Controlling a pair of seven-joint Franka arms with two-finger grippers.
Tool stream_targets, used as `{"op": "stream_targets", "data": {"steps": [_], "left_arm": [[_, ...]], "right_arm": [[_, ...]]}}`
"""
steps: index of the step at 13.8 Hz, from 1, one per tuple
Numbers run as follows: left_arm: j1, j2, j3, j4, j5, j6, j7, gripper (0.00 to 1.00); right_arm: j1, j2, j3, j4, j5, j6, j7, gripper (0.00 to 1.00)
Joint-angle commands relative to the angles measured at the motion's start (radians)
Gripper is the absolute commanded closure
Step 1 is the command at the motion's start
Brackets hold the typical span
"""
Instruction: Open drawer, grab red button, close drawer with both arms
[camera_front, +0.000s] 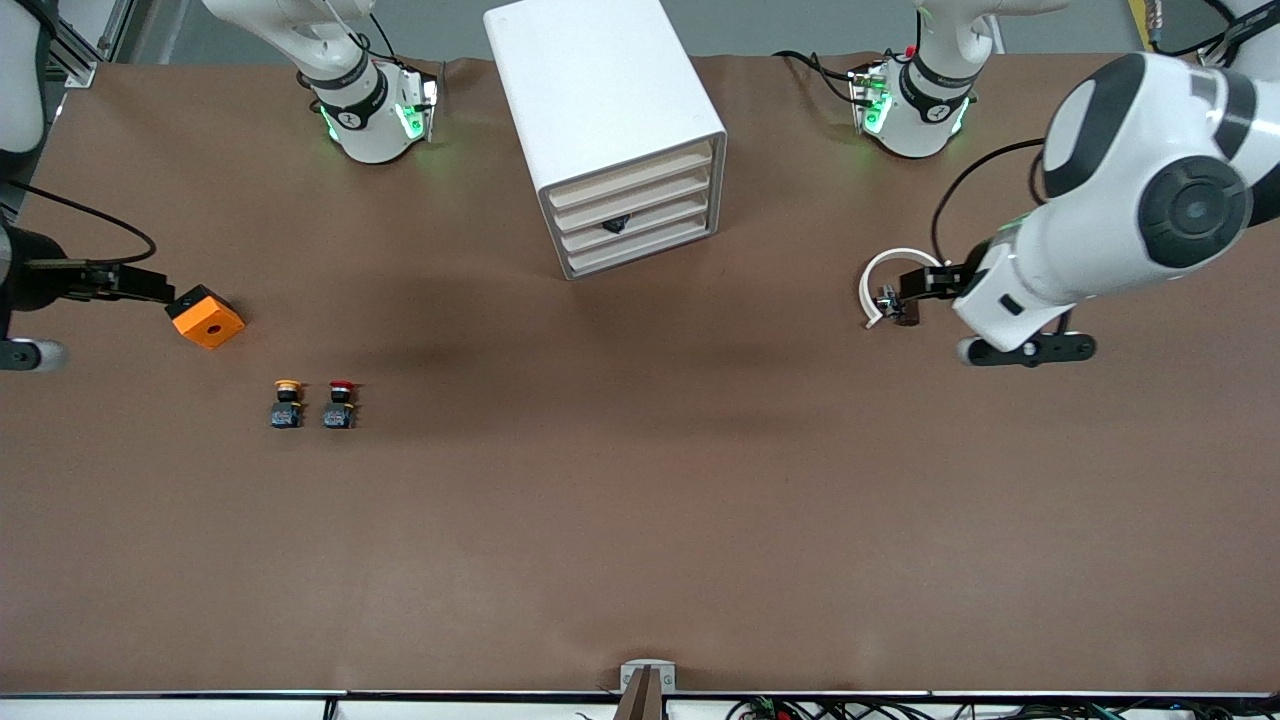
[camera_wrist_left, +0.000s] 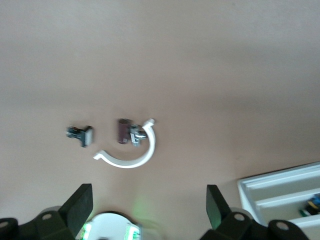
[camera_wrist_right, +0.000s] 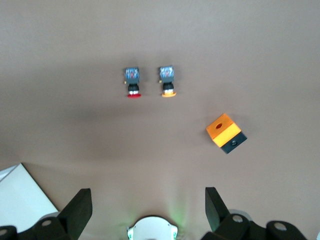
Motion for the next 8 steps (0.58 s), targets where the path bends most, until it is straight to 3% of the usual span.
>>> {"op": "stream_targets", "data": {"steps": [1, 8], "left_arm": [[0.029, -0.050, -0.010, -0.038, 0.028, 0.060, 0.053, 0.00], [0.100, -0.107, -0.010, -0.037, 0.054, 0.153, 0.151, 0.00]], "right_arm": [[-0.013, 0.019, 0.011, 0.085, -0.012, -0.046, 0.002, 0.00], [-0.034, 0.002, 0.022, 0.138, 0.004, -0.080, 0.004, 0.00]]}}
